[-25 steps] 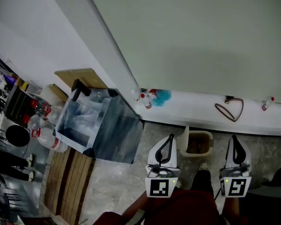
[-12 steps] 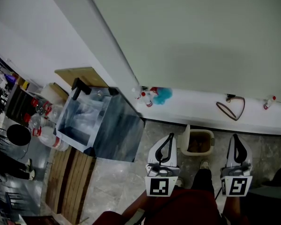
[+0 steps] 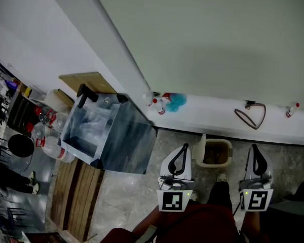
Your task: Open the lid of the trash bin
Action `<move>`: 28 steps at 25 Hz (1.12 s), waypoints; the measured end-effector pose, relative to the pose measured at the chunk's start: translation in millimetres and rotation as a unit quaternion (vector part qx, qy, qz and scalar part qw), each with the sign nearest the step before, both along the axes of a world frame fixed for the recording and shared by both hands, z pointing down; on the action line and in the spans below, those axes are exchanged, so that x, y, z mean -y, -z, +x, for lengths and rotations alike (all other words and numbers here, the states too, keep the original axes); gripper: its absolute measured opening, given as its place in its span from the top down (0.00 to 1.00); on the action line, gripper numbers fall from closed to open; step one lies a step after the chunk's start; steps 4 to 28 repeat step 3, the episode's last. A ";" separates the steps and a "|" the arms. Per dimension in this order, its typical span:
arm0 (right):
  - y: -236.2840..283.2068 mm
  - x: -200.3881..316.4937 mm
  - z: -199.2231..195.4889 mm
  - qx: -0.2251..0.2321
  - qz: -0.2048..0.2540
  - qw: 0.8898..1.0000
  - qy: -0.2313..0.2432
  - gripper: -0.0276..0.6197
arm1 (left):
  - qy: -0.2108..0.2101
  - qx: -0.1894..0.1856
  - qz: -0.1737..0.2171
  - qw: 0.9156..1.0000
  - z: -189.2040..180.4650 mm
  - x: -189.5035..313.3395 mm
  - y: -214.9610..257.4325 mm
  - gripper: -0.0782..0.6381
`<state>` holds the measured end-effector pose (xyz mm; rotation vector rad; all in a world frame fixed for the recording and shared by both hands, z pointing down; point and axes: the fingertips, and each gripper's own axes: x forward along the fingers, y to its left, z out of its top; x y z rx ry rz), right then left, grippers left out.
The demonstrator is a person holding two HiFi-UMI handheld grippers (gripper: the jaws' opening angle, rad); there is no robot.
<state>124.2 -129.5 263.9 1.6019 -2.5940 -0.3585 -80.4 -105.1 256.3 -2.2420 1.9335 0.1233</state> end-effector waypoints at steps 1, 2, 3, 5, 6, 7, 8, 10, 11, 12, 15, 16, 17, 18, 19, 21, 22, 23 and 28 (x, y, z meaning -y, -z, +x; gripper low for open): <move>-1.2 0.9 0.4 -0.001 -0.002 1.000 0.001 0.96 | 0.000 0.000 -0.001 1.000 0.7 0.9 -0.6 0.88; -2.2 1.8 0.9 -0.002 -0.003 1.000 0.002 0.96 | 0.000 0.001 -0.003 1.000 1.3 1.7 -1.5 0.88; -3.1 2.7 1.3 -0.003 -0.004 1.000 0.003 0.96 | 0.000 0.001 -0.005 1.000 2.0 2.5 -2.4 0.88; -3.1 2.7 1.3 -0.003 -0.004 1.000 0.003 0.96 | 0.000 0.001 -0.005 1.000 2.0 2.5 -2.4 0.88; -3.1 2.7 1.3 -0.003 -0.004 1.000 0.003 0.96 | 0.000 0.001 -0.005 1.000 2.0 2.5 -2.4 0.88; -3.1 2.7 1.3 -0.003 -0.004 1.000 0.003 0.96 | 0.000 0.001 -0.005 1.000 2.0 2.5 -2.4 0.88; -3.1 2.7 1.3 -0.003 -0.004 1.000 0.003 0.96 | 0.000 0.001 -0.005 1.000 2.0 2.5 -2.4 0.88; -3.1 2.7 1.3 -0.003 -0.004 1.000 0.003 0.96 | 0.000 0.001 -0.005 1.000 2.0 2.5 -2.4 0.88; -3.1 2.7 1.3 -0.003 -0.004 1.000 0.003 0.96 | 0.000 0.001 -0.005 1.000 2.0 2.5 -2.4 0.88; -3.1 2.7 1.3 -0.003 -0.004 1.000 0.003 0.96 | 0.000 0.001 -0.005 1.000 2.0 2.5 -2.4 0.88; -3.1 2.7 1.3 -0.003 -0.004 1.000 0.003 0.96 | 0.000 0.001 -0.005 1.000 2.0 2.5 -2.4 0.88; -3.1 2.7 1.3 -0.003 -0.004 1.000 0.003 0.96 | 0.000 0.001 -0.005 1.000 2.0 2.5 -2.4 0.88; -3.1 2.7 1.3 -0.003 -0.004 1.000 0.003 0.96 | 0.000 0.001 -0.005 1.000 2.0 2.5 -2.4 0.88; -3.1 2.7 1.3 -0.003 -0.004 1.000 0.003 0.96 | 0.000 0.001 -0.005 1.000 2.0 2.5 -2.4 0.88; -3.1 2.7 1.3 -0.003 -0.004 1.000 0.003 0.96 | 0.000 0.001 -0.005 1.000 2.0 2.5 -2.4 0.88; -3.1 2.7 1.3 -0.003 -0.004 1.000 0.003 0.96 | 0.000 0.001 -0.005 1.000 2.0 2.5 -2.4 0.88; -3.1 2.7 1.3 -0.003 -0.004 1.000 0.003 0.96 | 0.000 0.001 -0.005 1.000 2.0 2.5 -2.4 0.88; -3.1 2.7 1.3 -0.003 -0.004 1.000 0.003 0.96 | 0.000 0.001 -0.005 1.000 2.0 2.5 -2.4 0.88; -3.1 2.7 1.3 -0.003 -0.004 1.000 0.003 0.96 | 0.000 0.001 -0.005 1.000 2.0 2.5 -2.4 0.88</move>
